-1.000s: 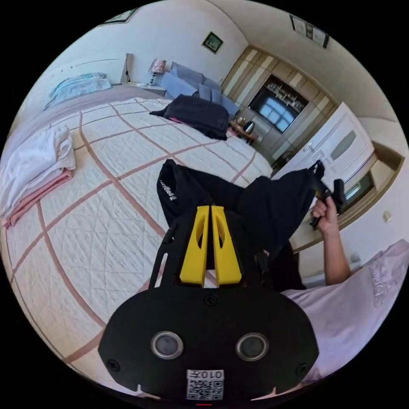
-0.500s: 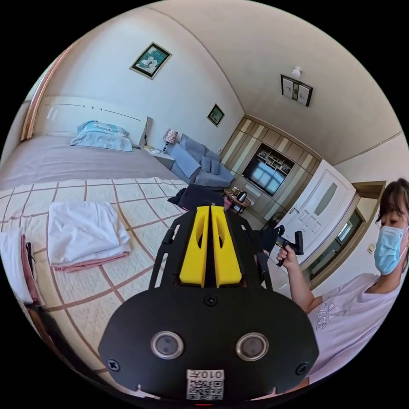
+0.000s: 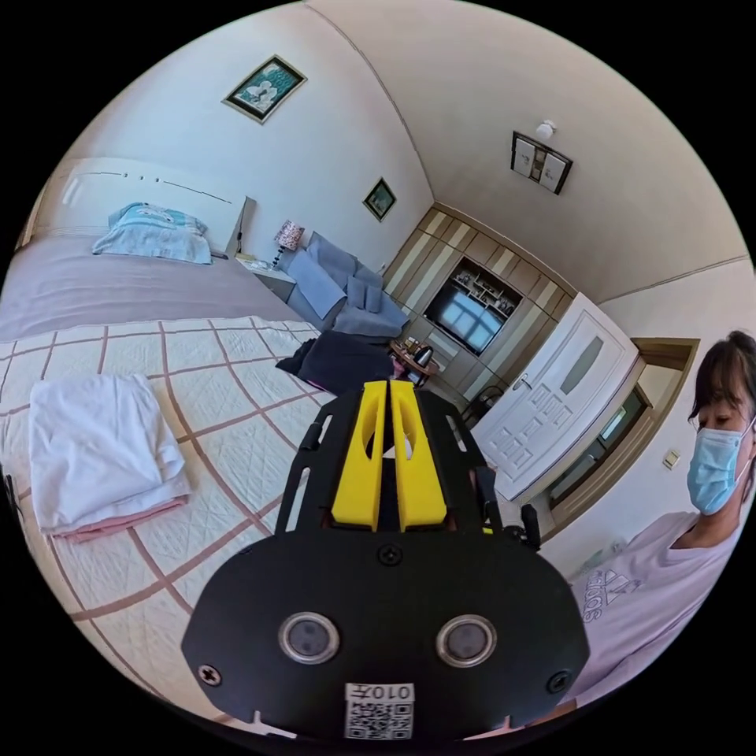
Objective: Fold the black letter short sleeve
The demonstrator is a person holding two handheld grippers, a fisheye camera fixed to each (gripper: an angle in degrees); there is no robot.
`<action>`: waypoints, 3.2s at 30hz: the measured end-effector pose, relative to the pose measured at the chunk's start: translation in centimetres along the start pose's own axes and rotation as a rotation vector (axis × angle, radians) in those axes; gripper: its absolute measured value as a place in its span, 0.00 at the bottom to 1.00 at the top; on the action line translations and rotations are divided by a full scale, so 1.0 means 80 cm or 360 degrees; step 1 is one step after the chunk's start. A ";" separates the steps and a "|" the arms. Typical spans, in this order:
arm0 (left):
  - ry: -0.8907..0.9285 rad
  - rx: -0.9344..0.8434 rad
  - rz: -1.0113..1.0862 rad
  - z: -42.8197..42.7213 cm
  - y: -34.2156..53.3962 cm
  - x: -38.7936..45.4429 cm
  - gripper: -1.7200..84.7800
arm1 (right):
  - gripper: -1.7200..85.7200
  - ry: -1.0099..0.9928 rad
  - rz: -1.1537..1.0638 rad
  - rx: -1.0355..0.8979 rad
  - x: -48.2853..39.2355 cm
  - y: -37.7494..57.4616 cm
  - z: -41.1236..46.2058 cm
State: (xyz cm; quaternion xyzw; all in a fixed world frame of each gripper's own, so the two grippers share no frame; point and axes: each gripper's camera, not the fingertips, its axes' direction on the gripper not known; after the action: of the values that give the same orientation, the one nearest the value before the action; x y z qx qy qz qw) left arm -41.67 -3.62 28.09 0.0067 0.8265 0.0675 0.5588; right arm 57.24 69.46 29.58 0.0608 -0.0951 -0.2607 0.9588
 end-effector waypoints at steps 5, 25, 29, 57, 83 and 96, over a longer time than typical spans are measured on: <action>0.0025 -0.0041 0.0043 0.004 -0.008 0.013 0.02 | 0.17 0.0270 -0.0328 -0.0281 -0.057 -0.023 0.085; -0.0698 -0.0135 -0.0097 0.021 -0.014 -0.044 0.12 | 0.15 0.0321 -0.0010 0.0105 0.121 -0.300 -0.071; -0.0661 -0.0469 0.0077 0.065 0.053 -0.023 0.13 | 0.18 0.0216 -0.0430 -0.0053 0.080 -0.236 0.000; -0.0035 -0.0471 0.0391 0.202 0.113 0.032 0.02 | 0.06 0.0179 -0.0246 0.0219 0.127 -0.164 -0.112; -0.0913 -0.1102 0.1106 0.182 0.356 0.195 0.11 | 0.09 0.0360 -0.0619 -0.0050 0.007 0.026 0.062; -0.0715 -0.1503 0.1780 0.263 0.393 0.251 0.12 | 0.08 0.0304 -0.0922 -0.0063 -0.010 0.013 0.067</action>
State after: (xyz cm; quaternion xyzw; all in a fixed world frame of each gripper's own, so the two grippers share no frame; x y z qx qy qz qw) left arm -31.77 31.46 5.59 0.1981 0.4500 0.6834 0.5396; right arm 55.91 70.45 34.85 0.0909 0.0218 -0.5182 0.8501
